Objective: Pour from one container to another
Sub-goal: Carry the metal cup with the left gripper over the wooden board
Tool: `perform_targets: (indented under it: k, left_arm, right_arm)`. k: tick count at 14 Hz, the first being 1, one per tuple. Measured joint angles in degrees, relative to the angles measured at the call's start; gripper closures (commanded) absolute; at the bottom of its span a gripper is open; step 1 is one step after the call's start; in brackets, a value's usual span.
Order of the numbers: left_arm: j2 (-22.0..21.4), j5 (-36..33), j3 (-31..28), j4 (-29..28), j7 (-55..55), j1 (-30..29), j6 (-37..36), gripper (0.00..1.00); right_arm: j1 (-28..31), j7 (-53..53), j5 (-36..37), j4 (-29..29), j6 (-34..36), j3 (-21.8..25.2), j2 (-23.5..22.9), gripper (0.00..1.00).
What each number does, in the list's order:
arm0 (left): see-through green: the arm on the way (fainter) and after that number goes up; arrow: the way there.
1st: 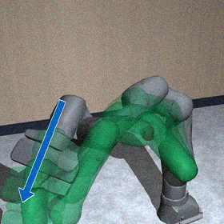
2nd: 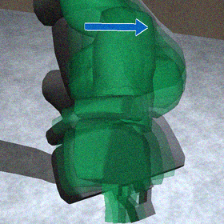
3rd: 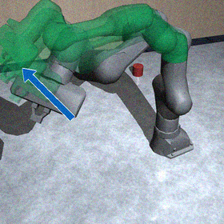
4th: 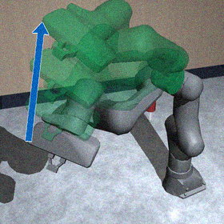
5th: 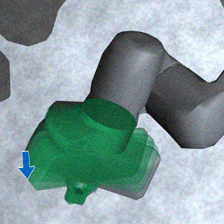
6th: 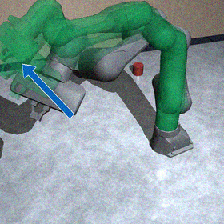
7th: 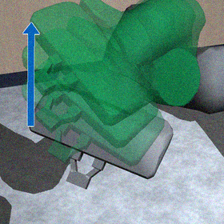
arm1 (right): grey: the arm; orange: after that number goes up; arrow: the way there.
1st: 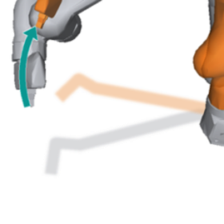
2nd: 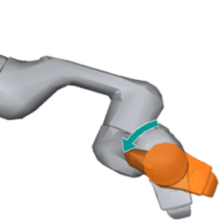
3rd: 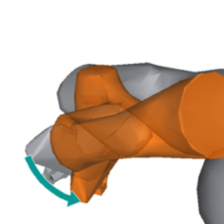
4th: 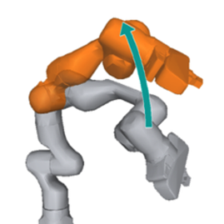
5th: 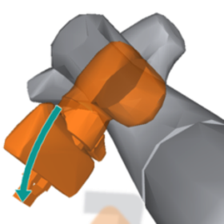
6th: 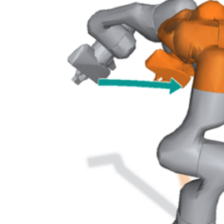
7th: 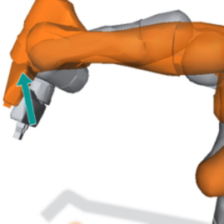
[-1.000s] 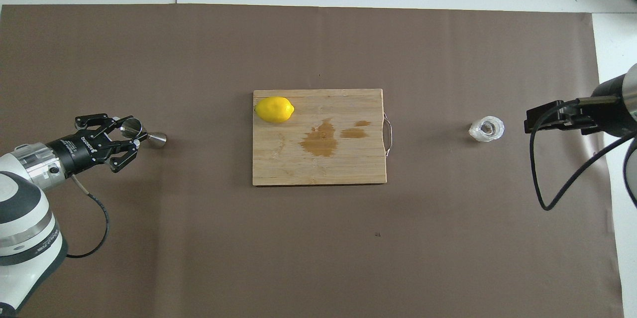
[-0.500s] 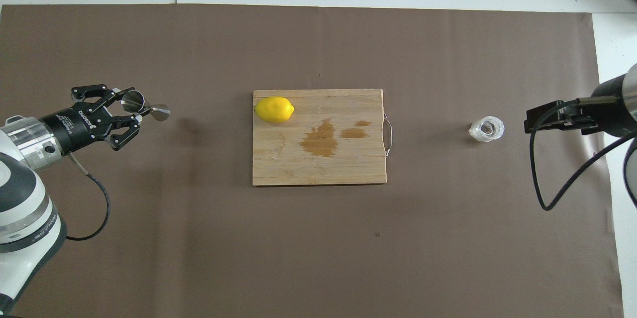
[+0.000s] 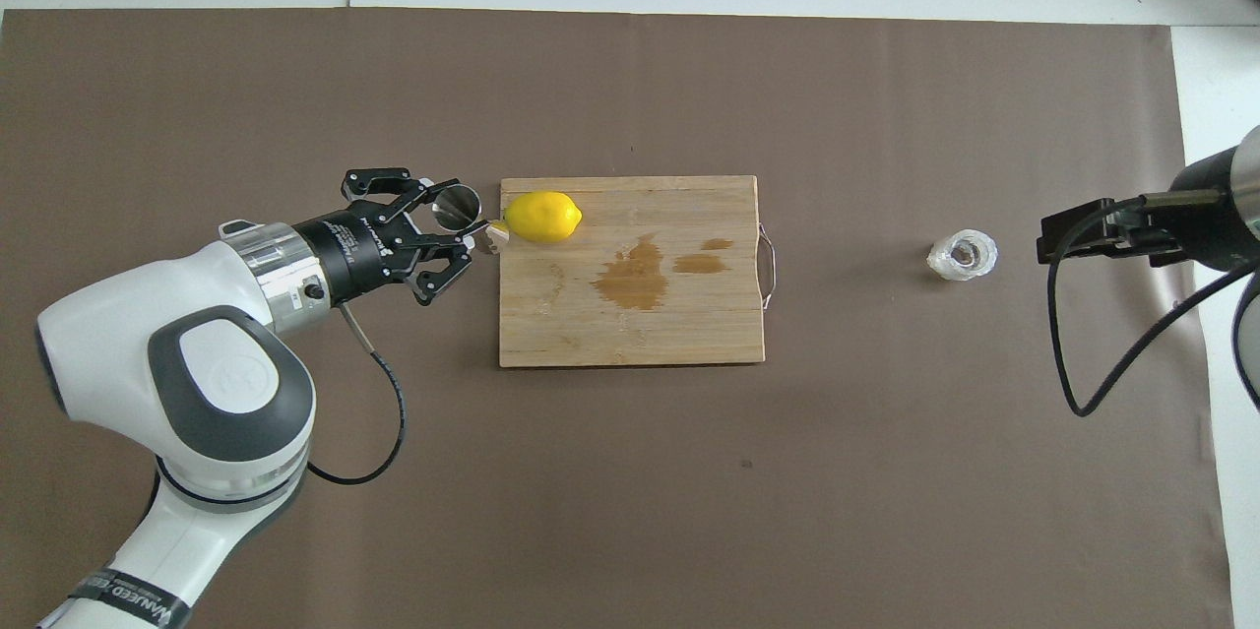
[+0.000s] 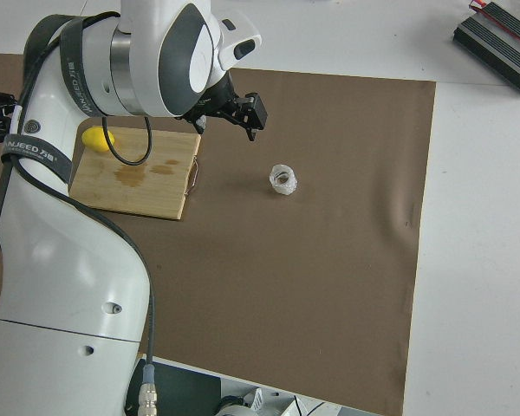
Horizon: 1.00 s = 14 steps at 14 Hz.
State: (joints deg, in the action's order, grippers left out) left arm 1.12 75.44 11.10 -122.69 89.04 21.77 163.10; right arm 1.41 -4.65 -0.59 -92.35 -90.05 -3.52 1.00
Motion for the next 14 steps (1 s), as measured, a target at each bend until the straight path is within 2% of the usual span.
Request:
perform_targets:
  k: [3, 7, 11, 14]
  left_arm:
    - [1.9, 0.2, 0.1, 1.2, 4.0, 6.0, 5.9, 1.00]
    - [4.7, 3.0, 0.1, 3.8, 5.5, 9.6, 8.0, 1.00]
    - [13.0, 0.1, 0.8, 9.4, 5.4, 12.5, 11.4, 1.00]
    - [17.1, -0.6, 2.4, 11.7, 5.4, 13.3, 13.3, 1.00]
  right_arm:
    - [0.0, 0.0, 0.0, 0.0, 0.0, 0.0, 0.0, 0.00]
    - [0.0, 0.0, 0.0, 0.0, 0.0, 0.0, 0.0, 0.00]
    - [0.0, 0.0, 0.0, 0.0, 0.0, 0.0, 0.0, 0.00]
    - [0.0, 0.0, 0.0, 0.0, 0.0, 0.0, 0.0, 0.00]
